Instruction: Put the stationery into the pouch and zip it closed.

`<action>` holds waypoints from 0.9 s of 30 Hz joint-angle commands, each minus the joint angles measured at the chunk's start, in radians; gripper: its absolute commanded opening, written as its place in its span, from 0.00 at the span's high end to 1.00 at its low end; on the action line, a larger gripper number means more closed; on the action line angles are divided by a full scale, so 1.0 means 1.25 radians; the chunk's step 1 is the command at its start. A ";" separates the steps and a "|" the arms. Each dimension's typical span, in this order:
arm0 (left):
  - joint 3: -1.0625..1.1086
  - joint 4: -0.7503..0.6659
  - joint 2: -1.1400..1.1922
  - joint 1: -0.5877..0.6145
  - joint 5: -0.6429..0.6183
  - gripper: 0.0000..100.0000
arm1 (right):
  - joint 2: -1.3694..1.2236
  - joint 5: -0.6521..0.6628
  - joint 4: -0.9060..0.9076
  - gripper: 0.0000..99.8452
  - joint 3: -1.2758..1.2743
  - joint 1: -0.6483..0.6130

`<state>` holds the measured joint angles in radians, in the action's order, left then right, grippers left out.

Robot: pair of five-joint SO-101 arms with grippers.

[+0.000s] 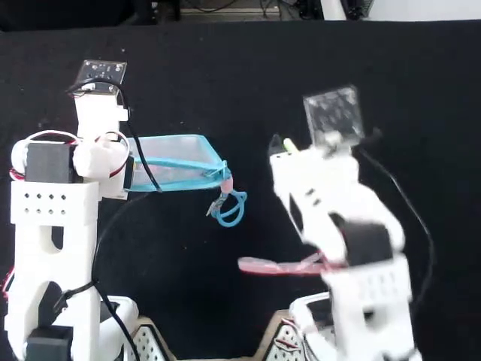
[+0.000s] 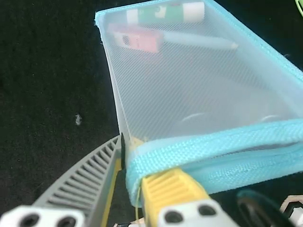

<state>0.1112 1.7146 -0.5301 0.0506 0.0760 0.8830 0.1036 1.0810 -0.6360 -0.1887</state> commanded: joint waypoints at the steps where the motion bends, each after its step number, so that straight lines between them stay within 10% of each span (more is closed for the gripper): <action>1: -0.006 0.005 -0.014 -0.003 -0.002 0.97 | -0.185 0.021 -0.001 0.76 0.078 0.036; 27: -0.006 0.005 -0.014 -0.003 -0.002 0.97 | -1.100 0.308 -0.076 0.80 0.541 0.082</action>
<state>0.1112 1.7146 -0.5301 0.0506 0.0760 -0.4626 0.4595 0.9981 -0.0345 -0.0921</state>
